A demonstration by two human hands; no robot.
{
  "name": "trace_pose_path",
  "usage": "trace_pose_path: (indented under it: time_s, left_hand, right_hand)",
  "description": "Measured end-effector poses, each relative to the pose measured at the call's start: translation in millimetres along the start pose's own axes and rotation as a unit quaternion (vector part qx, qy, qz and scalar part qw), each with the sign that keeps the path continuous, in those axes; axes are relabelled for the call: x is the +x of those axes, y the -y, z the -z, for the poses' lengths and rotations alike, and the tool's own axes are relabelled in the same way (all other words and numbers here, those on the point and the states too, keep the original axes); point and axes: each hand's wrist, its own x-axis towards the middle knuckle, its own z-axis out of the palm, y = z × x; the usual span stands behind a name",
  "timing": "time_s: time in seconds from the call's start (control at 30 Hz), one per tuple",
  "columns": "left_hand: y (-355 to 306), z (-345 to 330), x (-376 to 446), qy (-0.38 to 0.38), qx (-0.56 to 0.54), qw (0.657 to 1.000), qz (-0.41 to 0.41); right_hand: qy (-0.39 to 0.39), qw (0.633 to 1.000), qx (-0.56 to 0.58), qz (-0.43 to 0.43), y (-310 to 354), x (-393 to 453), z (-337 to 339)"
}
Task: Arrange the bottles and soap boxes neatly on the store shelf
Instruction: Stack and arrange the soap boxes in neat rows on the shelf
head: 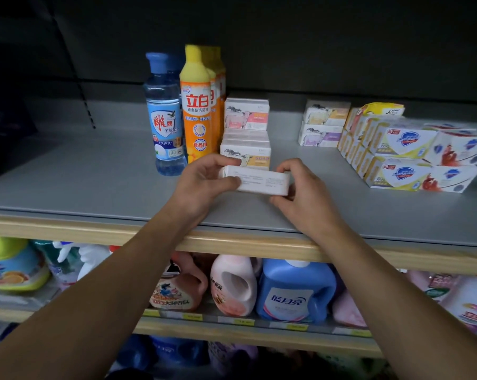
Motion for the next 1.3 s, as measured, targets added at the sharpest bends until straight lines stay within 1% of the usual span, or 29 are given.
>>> trace_pose_path:
  time_s: [0.1,0.2,0.3,0.4,0.5,0.57,0.63,0.77,0.83,0.97,1.0,1.07,1.1,1.13,1.23,1.27,1.3]
  left_hand:
    - [0.2,0.3,-0.6,0.020,0.014,1.000,-0.005]
    - [0.2,-1.3,-0.7,0.026,0.033,0.999,-0.003]
    - [0.2,-0.5,-0.1,0.029,0.028,0.999,-0.002]
    - [1.7,-1.1,0.5,0.017,0.012,1.000,0.000]
    - [1.8,-4.3,-0.2,-0.001,0.012,1.000,0.010]
    - [2.5,-5.7,0.3,0.005,0.064,0.998,-0.010]
    - [3.6,-6.0,1.7,0.004,0.120,0.992,-0.027]
    - [6.2,-6.4,4.0,0.014,0.162,0.987,-0.013]
    - [8.1,-5.8,4.4,0.028,0.187,0.982,-0.021]
    - [9.4,-5.4,5.3,0.041,0.217,0.975,-0.027]
    - [9.3,-5.6,6.0,0.036,0.222,0.974,-0.023]
    - [7.9,-4.8,7.8,0.022,0.245,0.969,-0.014]
    - [6.3,-2.5,8.5,0.016,0.281,0.959,-0.018]
    - [4.8,1.4,8.9,0.014,0.340,0.940,-0.028]
    - [1.8,19.9,6.7,0.037,0.530,0.845,-0.064]
    - [1.2,25.4,5.2,0.048,0.567,0.819,-0.071]
    - [1.6,29.6,3.3,0.062,0.590,0.801,-0.075]
  right_hand:
    - [-0.004,1.000,0.025,0.003,0.6,0.3,1.5]
    - [-0.014,0.999,0.038,0.009,0.8,1.2,1.3]
    - [-0.021,0.999,0.041,0.010,-0.2,1.1,0.6]
    - [-0.035,0.998,0.049,0.010,-1.6,1.1,1.9]
    - [-0.069,0.996,0.055,0.006,-2.3,1.5,3.1]
    - [-0.079,0.994,0.069,-0.015,-1.9,1.7,3.8]
    - [-0.074,0.994,0.078,-0.037,-1.3,1.5,4.1]
    - [-0.050,0.994,0.069,-0.067,-2.0,2.9,3.5]
    - [-0.035,0.994,0.063,-0.078,-3.5,3.2,3.0]
    - [-0.041,0.991,0.075,-0.102,0.4,3.4,4.7]
    - [-0.046,0.991,0.068,-0.105,1.9,3.9,5.2]
    - [-0.043,0.995,0.016,-0.089,4.3,5.9,5.9]
    - [-0.033,0.997,-0.020,-0.074,6.1,6.8,6.2]
    - [-0.022,0.997,-0.051,-0.057,8.3,8.2,6.5]
    - [0.036,0.995,-0.093,-0.023,14.9,16.2,6.0]
    - [0.072,0.991,-0.114,-0.018,16.9,20.6,5.9]
    - [0.108,0.984,-0.143,-0.013,19.3,25.2,5.8]
